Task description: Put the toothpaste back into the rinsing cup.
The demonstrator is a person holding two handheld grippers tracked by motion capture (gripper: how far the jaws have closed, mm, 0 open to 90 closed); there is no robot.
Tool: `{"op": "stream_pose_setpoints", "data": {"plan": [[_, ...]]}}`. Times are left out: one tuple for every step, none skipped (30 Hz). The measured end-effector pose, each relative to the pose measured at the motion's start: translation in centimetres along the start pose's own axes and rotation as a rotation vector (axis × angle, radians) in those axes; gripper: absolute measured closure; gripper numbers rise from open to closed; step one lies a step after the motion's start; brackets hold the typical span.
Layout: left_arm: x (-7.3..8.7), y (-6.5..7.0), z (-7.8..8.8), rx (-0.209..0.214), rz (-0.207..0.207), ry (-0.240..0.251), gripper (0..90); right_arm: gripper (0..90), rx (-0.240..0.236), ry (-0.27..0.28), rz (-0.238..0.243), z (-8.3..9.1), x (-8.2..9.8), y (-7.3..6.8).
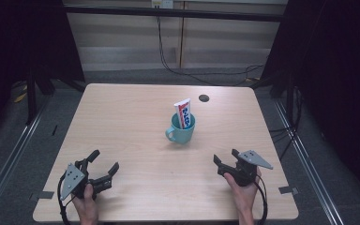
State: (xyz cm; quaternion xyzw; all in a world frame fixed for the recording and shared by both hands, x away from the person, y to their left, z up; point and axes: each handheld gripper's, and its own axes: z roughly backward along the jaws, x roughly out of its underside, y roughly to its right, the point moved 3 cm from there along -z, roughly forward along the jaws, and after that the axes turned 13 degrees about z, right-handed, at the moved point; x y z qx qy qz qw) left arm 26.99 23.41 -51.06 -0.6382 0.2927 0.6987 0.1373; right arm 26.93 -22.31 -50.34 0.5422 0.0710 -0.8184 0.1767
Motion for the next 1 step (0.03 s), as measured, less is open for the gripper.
{"op": "stream_pose_setpoints", "data": {"plan": [[0.00, 0.00, 0.01, -0.001, 0.000, -0.001, 15.5, 19.2, 0.010, -0.011, 0.019, -0.06, 0.25, -0.13]]}}
